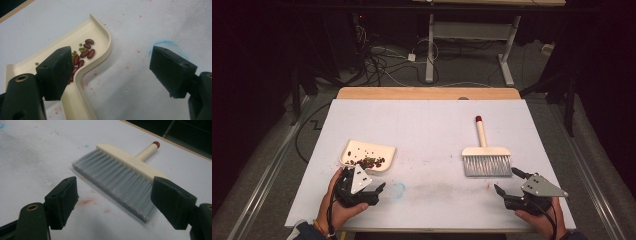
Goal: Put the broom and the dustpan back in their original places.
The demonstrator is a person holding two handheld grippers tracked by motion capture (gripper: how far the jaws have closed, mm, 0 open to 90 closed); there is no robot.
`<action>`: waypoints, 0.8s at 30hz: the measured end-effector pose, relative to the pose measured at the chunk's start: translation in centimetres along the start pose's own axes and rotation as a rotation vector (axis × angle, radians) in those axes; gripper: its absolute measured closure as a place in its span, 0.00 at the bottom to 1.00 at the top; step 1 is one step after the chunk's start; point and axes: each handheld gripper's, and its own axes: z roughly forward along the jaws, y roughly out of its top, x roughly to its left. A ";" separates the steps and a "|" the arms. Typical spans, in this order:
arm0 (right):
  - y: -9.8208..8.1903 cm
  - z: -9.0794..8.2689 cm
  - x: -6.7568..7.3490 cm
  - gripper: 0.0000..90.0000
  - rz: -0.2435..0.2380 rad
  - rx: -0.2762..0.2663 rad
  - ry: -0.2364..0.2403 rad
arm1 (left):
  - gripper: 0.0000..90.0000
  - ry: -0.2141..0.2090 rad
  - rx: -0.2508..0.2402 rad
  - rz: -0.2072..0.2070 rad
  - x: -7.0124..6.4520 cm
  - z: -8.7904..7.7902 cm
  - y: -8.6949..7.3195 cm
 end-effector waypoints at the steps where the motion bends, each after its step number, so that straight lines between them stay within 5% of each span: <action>1: 0.0 0.0 0.0 0.25 -0.002 0.002 -0.001 | 0.21 0.000 0.000 0.001 0.0 0.0 0.0; 24: 0.4 -0.2 0.3 0.25 -0.034 -0.017 -0.004 | 0.21 0.000 0.008 0.008 0.0 0.2 -0.1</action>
